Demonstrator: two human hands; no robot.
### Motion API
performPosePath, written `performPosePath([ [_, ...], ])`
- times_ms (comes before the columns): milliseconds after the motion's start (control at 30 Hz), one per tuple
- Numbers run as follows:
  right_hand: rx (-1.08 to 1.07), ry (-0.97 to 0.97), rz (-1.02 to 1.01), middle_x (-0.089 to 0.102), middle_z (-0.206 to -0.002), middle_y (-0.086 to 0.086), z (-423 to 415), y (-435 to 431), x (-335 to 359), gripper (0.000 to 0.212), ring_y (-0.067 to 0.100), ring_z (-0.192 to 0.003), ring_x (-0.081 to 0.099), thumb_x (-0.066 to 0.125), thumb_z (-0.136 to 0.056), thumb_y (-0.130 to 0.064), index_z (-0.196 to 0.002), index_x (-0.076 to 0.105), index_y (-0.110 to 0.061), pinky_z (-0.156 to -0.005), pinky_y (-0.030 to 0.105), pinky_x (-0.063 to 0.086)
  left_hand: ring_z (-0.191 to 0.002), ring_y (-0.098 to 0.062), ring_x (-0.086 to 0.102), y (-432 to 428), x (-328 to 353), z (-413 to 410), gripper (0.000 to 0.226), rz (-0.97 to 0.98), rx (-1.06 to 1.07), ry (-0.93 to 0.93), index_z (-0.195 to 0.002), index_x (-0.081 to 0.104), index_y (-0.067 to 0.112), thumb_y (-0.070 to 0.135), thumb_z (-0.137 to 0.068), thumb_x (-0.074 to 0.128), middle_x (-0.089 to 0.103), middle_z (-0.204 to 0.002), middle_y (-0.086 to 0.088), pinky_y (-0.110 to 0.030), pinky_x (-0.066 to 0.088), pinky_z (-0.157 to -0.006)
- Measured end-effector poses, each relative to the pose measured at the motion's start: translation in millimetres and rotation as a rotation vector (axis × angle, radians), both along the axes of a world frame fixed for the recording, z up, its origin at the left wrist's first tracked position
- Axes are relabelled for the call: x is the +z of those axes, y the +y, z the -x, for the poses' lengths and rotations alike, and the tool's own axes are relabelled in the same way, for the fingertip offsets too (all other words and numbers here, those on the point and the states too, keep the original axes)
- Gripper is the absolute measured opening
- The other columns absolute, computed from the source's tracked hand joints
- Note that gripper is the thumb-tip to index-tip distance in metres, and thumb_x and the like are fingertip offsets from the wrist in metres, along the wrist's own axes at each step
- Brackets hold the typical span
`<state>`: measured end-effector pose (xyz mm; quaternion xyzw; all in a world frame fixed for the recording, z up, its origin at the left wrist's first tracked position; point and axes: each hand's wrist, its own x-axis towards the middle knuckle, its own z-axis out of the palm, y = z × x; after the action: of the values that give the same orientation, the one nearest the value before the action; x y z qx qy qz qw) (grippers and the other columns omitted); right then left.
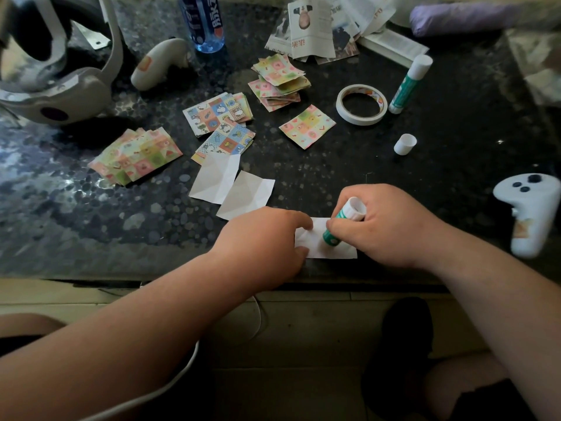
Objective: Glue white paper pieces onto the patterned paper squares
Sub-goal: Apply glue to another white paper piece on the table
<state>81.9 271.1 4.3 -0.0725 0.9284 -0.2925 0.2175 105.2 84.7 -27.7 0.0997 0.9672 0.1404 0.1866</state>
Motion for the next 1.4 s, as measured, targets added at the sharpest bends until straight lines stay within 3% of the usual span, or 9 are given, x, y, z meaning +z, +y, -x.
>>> performPosePath([
  [200,-0.046,0.056,0.067,0.067,-0.078,-0.006,-1,3,-5,0.014,0.010,-0.076,0.063,0.070,-0.087,-0.037,-0.081,0.068,-0.024,-0.068,0.035,0.055,-0.109,-0.014,0.062,0,0,0,0.040,-0.003,0.001,-0.008,-0.134,0.052,0.049,0.047,-0.094,0.060,0.065,-0.124,0.010,-0.029,0.046,-0.074],
  [333,0.001,-0.019,0.024,0.067,-0.077,-0.004,-1,1,-1,0.012,0.013,-0.076,0.065,0.072,-0.082,-0.035,-0.079,0.069,-0.024,-0.069,0.040,0.058,-0.107,-0.013,0.062,0,0,1,0.041,-0.023,0.004,-0.012,-0.134,0.051,0.048,0.045,-0.094,0.060,0.066,-0.122,0.011,-0.028,0.045,-0.073],
  [467,0.018,-0.064,0.001,0.068,-0.076,0.000,1,0,2,0.012,0.019,-0.075,0.065,0.071,-0.082,-0.032,-0.079,0.070,-0.020,-0.070,0.045,0.058,-0.084,-0.009,0.052,0,-2,1,0.039,-0.029,0.025,0.011,-0.131,0.051,0.044,0.044,-0.093,0.062,0.055,-0.085,0.017,-0.028,0.044,-0.066],
  [600,-0.048,-0.046,0.074,0.068,-0.072,0.009,6,5,3,0.014,0.025,-0.070,0.065,0.071,-0.083,-0.025,-0.078,0.071,-0.012,-0.068,0.047,0.056,-0.073,-0.005,0.046,-1,-1,0,0.039,-0.022,0.033,0.038,-0.130,0.051,0.043,0.046,-0.093,0.062,0.046,-0.070,0.019,-0.024,0.035,-0.054],
  [700,-0.089,-0.030,0.127,0.066,-0.070,0.010,10,10,5,0.016,0.022,-0.065,0.061,0.071,-0.085,-0.025,-0.079,0.071,-0.010,-0.067,0.047,0.055,-0.071,-0.005,0.047,-2,-1,-1,0.040,-0.036,0.028,0.039,-0.130,0.049,0.042,0.046,-0.093,0.062,0.048,-0.071,0.018,-0.024,0.036,-0.054],
  [800,-0.115,0.003,0.169,0.067,-0.071,0.009,12,13,5,0.017,0.027,-0.073,0.066,0.070,-0.087,-0.028,-0.081,0.071,-0.012,-0.072,0.048,0.056,-0.076,-0.007,0.051,-3,-3,-1,0.041,-0.053,0.022,0.034,-0.130,0.048,0.041,0.048,-0.093,0.062,0.048,-0.073,0.018,-0.028,0.043,-0.060],
  [933,-0.101,0.027,0.216,0.071,-0.075,0.004,8,6,1,0.016,0.019,-0.075,0.069,0.071,-0.089,-0.032,-0.084,0.072,-0.017,-0.075,0.047,0.058,-0.078,-0.008,0.051,-4,-5,0,0.043,-0.061,0.019,0.042,-0.129,0.048,0.040,0.050,-0.090,0.064,0.046,-0.072,0.019,-0.029,0.045,-0.064],
  [1233,-0.016,0.041,0.202,0.069,-0.079,-0.005,2,-9,-11,0.014,0.009,-0.076,0.064,0.072,-0.090,-0.039,-0.086,0.070,-0.026,-0.070,0.035,0.054,-0.083,-0.013,0.058,-4,-6,-1,0.040,-0.074,0.030,0.068,-0.122,0.049,0.037,0.049,-0.088,0.065,0.058,-0.087,0.015,-0.031,0.047,-0.064],
  [1400,0.006,0.034,0.163,0.068,-0.082,-0.007,2,-9,-13,0.015,0.008,-0.079,0.064,0.071,-0.089,-0.043,-0.088,0.069,-0.028,-0.070,0.033,0.054,-0.080,-0.011,0.054,-4,-7,-1,0.039,-0.071,0.037,0.070,-0.122,0.049,0.038,0.049,-0.088,0.064,0.050,-0.079,0.016,-0.030,0.046,-0.063],
])
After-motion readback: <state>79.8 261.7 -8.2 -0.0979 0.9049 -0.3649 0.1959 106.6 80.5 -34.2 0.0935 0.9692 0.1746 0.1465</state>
